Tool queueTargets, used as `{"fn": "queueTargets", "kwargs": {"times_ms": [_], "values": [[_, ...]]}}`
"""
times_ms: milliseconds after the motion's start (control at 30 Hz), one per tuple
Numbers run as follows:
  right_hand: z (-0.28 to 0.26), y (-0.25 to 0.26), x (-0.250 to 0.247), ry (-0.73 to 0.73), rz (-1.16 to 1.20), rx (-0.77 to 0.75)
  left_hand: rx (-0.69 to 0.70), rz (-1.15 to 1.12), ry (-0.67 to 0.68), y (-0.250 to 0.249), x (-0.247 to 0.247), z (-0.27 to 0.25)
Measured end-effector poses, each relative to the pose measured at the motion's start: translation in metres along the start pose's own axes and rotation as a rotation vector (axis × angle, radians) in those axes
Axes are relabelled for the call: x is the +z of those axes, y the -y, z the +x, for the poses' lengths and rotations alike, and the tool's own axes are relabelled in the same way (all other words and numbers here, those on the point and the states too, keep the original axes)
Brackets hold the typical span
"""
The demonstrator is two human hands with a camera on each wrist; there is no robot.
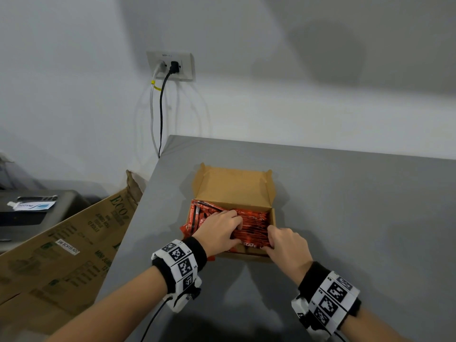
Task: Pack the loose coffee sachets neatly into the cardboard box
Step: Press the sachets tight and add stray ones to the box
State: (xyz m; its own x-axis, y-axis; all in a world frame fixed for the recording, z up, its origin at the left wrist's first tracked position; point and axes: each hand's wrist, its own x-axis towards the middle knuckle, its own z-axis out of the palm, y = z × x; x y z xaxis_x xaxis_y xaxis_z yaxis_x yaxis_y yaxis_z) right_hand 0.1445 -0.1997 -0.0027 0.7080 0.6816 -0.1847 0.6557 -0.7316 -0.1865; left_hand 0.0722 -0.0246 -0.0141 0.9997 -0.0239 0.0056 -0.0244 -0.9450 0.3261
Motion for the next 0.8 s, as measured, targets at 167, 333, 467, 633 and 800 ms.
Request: {"fn": "queueTargets", "kwargs": {"times_ms": [167,333,467,633,800], "values": [[0.003,-0.003,-0.002,-0.008,0.016,-0.013,-0.016,-0.055,-0.019,0.0,0.002,-0.002],[0.002,-0.003,-0.003,-0.001,0.013,-0.015,-0.02,-0.042,-0.044,-0.001,0.002,-0.003],[0.004,-0.005,-0.009,0.012,-0.001,-0.003,-0.025,-0.047,-0.028,-0.002,-0.005,-0.004],[0.006,-0.009,-0.014,0.022,-0.012,-0.004,-0.095,-0.127,-0.062,0.008,-0.032,-0.005],[0.006,-0.007,-0.016,0.038,-0.037,-0.021,-0.232,-0.048,-0.148,0.032,-0.053,-0.002]]}}
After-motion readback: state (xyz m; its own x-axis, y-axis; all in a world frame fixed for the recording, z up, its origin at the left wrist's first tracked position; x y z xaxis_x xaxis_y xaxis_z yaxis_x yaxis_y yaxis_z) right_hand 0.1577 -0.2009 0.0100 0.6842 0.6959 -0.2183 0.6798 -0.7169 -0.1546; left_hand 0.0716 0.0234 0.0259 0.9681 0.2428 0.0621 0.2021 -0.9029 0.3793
